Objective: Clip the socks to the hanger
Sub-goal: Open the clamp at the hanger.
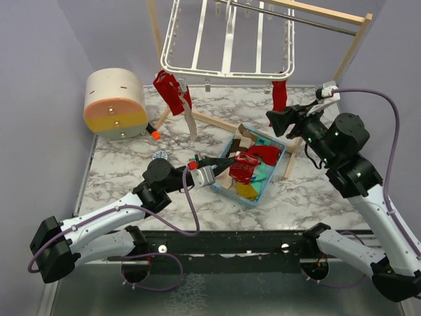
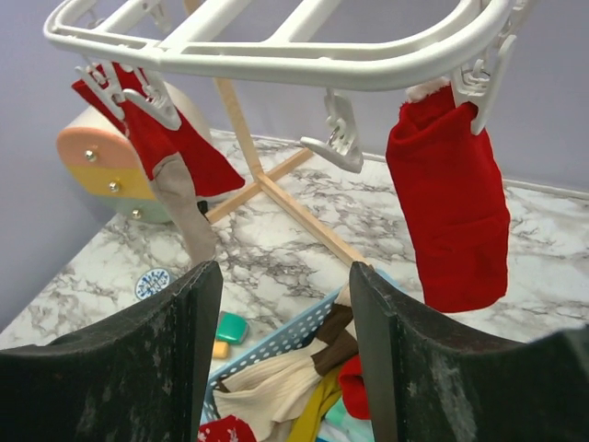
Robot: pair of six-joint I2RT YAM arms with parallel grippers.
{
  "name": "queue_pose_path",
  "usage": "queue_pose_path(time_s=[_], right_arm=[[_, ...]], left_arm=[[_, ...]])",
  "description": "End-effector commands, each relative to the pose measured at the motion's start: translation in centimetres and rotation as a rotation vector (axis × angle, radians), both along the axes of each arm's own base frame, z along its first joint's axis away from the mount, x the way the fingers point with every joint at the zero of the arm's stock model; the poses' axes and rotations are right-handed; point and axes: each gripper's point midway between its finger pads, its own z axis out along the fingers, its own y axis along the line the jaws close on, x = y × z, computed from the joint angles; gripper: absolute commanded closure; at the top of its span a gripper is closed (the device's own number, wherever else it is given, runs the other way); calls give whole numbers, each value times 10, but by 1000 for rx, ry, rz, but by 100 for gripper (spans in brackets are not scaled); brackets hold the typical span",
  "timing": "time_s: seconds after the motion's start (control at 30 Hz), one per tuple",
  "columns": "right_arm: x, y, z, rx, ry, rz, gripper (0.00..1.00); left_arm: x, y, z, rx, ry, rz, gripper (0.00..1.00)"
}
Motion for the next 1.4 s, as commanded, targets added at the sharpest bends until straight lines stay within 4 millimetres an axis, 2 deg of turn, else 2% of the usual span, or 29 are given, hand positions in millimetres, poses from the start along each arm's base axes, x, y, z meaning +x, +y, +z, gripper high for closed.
queue_pose_path(time_s=[0.0, 0.17, 0.33, 0.47, 0.57, 0.7, 0.93, 1.17, 1.37], right_arm=[[15, 4, 17, 45, -50, -27, 40], [28, 10, 10, -1, -129, -15, 49], [32, 13, 13, -28, -266, 46, 49], [48, 0, 8, 4, -252, 61, 50], [48, -8, 11, 18, -307, 72, 51], [50, 0, 6, 9, -320, 129, 52], [50, 14, 14, 61, -376, 207, 52], [64, 18, 17, 67, -394, 207, 50], [67, 21, 20, 68, -424, 219, 48]], left_arm=[[1, 0, -4, -10, 47, 8, 100], [1, -1, -12, 5, 53, 3, 100], [0, -2, -16, 13, 49, -2, 100], [0, -1, -20, 19, 47, 0, 100], [0, -1, -23, 22, 47, 3, 100], [1, 0, -29, 33, 45, 10, 100], [3, -3, -32, 39, 47, 10, 100], [5, -4, -37, 44, 52, 12, 100], [5, -4, -38, 45, 53, 13, 100]])
